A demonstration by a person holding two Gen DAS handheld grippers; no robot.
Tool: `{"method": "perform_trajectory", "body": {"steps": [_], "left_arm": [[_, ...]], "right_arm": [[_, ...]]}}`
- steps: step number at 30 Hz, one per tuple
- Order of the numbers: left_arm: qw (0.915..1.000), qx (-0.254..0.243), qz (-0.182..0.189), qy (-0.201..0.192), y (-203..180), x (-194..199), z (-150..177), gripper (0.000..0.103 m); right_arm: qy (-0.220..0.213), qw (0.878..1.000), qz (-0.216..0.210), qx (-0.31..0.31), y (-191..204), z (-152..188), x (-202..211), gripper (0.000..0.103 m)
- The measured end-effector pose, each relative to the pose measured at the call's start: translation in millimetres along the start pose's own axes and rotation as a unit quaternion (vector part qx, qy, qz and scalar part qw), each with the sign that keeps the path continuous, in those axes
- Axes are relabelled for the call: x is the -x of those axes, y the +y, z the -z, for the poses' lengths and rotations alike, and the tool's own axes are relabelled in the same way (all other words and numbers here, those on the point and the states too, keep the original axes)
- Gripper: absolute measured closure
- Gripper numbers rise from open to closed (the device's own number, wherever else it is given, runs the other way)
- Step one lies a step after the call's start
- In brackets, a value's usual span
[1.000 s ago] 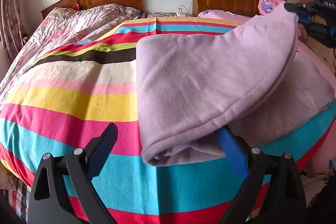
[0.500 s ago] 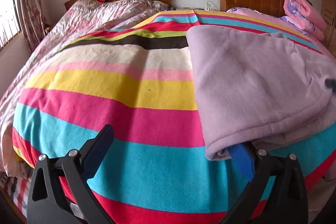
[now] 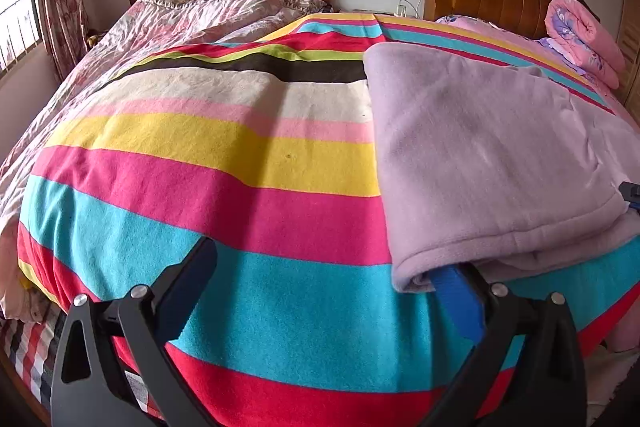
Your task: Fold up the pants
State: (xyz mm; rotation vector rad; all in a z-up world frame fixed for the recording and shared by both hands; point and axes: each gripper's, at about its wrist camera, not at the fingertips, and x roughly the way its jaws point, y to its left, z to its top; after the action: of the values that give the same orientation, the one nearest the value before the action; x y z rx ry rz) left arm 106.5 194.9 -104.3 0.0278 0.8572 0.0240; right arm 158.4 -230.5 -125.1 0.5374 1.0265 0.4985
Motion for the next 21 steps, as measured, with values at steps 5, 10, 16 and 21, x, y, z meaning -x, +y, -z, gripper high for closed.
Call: {"method": "perform_trajectory", "body": {"steps": [5,10,16,21], "left_arm": [[0.9923,-0.116,-0.022,0.037,-9,18,8,0.001],[0.9967,-0.057,0.028,-0.05,4,72,-42,0.002],[0.9839,-0.017,0.163,-0.072,-67,43,-140,0.002],[0.9834,-0.081,0.162,-0.008,-135,-45,-164,0.001]], "right_arm": [[-0.013,0.997,0.055,0.057,8,-7,20,0.043],[-0.063,0.981,0.119,0.14,22,-20,37,0.04],[-0.057,0.95,0.147,0.271,69,-54,-5,0.04],[-0.015,0.938,0.139,0.318,88,-68,-49,0.04]]}}
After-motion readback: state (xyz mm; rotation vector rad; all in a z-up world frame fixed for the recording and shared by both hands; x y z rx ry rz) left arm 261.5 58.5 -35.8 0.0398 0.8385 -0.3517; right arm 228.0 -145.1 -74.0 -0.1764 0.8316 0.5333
